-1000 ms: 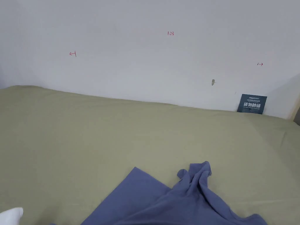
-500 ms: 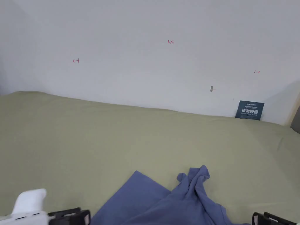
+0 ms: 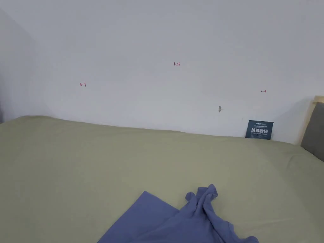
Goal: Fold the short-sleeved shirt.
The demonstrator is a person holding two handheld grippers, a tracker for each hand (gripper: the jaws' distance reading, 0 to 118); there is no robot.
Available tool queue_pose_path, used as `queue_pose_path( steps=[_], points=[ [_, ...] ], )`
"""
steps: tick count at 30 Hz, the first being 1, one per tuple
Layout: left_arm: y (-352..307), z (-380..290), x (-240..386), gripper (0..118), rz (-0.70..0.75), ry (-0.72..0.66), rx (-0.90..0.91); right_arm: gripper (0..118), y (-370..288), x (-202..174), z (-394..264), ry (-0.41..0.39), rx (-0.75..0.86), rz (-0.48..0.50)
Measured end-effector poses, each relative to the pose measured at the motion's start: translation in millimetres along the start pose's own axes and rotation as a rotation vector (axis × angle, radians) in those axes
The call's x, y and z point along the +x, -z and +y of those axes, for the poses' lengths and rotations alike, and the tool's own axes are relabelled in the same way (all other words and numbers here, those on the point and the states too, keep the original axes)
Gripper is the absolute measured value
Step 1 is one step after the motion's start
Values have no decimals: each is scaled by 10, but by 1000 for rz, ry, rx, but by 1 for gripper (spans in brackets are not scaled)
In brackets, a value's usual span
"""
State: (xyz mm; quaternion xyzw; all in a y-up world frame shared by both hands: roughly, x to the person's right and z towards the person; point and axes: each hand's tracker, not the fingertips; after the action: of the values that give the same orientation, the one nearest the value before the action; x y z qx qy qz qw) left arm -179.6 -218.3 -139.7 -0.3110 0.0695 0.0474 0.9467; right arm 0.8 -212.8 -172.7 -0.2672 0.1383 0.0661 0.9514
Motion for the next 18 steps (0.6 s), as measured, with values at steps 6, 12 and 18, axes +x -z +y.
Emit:
queue_pose_path(
  steps=[6, 12, 18],
  points=[
    [-2, -148, -203, 0, -22, -89, -81, 2, -5, -46, -45, 0, -25, 52],
    [103, 148, -1355, 0, 58, -274, -85, 2, 121, 62, 110, 31, -8, 68],
    [335, 202, -2252, 116, 26, -352, -161, 2, 277, 159, 299, 78, -25, 122]
  ],
)
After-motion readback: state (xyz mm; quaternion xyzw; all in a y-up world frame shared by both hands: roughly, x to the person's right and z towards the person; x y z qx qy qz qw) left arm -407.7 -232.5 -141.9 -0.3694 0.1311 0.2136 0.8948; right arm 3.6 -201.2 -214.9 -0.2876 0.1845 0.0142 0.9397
